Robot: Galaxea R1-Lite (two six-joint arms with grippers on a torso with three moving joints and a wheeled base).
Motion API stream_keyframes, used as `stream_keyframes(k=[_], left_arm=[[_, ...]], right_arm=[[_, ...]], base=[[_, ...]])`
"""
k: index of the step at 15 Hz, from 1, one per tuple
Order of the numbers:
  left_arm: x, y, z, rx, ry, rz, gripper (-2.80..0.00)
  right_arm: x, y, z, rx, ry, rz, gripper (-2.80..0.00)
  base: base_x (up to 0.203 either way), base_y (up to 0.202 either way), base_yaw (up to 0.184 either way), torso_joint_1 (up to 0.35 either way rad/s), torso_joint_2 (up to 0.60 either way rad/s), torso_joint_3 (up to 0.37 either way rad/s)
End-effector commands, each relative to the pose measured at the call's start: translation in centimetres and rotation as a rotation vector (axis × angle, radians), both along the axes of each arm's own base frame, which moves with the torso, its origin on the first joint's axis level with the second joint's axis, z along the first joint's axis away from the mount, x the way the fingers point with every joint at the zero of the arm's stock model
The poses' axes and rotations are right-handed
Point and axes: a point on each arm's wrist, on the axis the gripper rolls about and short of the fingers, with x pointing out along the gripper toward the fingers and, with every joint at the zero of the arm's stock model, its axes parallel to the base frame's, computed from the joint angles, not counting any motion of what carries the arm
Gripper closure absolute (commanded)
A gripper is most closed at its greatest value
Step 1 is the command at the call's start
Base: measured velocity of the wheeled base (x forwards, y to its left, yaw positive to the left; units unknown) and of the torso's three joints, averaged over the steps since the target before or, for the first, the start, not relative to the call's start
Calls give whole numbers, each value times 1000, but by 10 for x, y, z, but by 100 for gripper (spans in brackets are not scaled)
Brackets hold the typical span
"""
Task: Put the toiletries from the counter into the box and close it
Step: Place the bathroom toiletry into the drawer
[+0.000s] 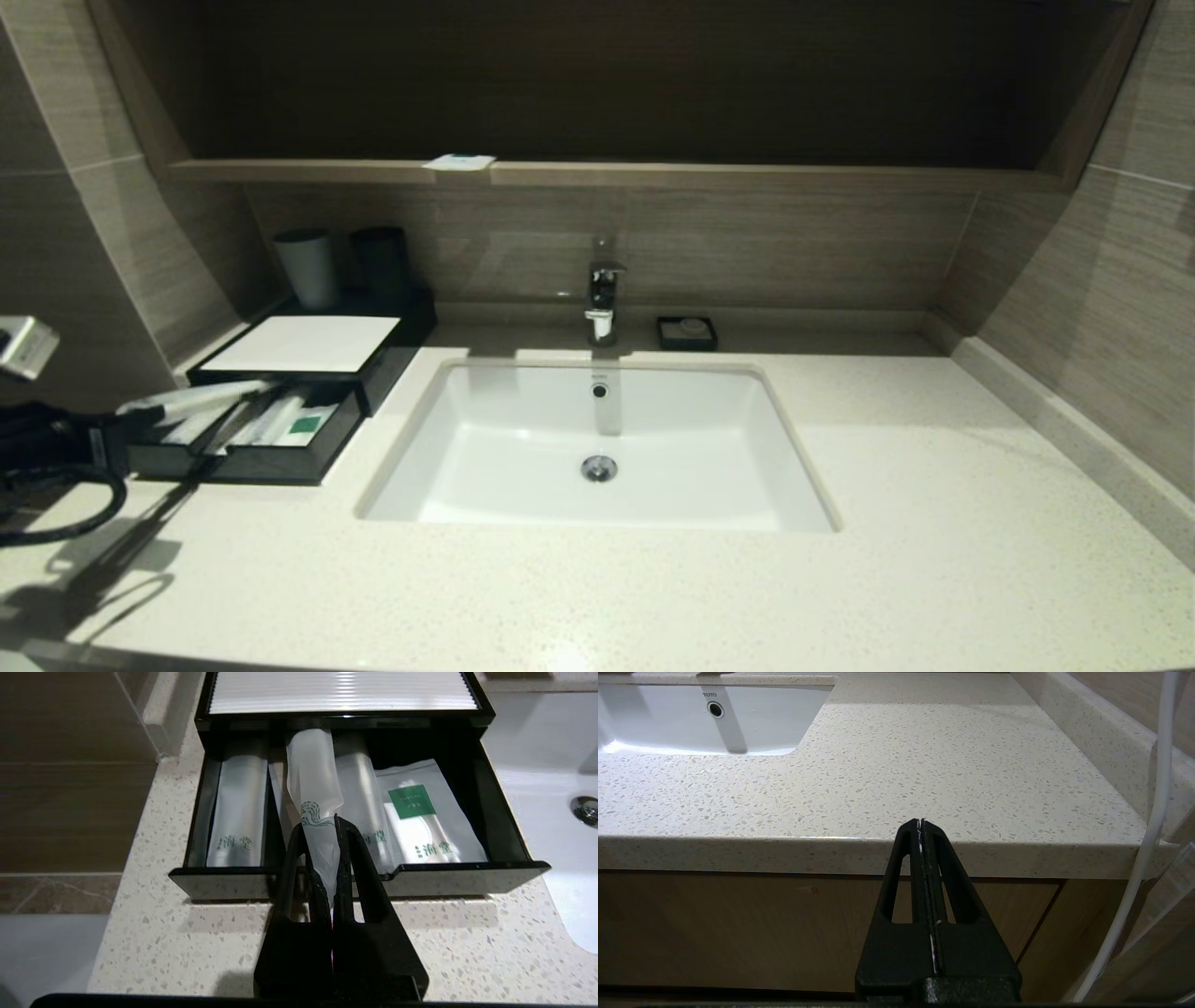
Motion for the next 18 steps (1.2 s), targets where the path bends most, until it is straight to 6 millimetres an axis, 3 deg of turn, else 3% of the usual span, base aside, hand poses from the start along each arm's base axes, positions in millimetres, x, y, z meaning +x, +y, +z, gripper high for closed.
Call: stream_keyframes(k=[1, 18], left_arm=[[6, 3, -8, -1, 3, 1, 0], [32, -3, -25, 3, 24, -11, 0]], right_arm=[[0, 0, 0, 0, 0, 0, 0], [0, 0, 0, 0, 1, 0, 0]], base=[[0, 0, 0, 0, 0, 0], [0, 0, 0, 0, 0, 0]])
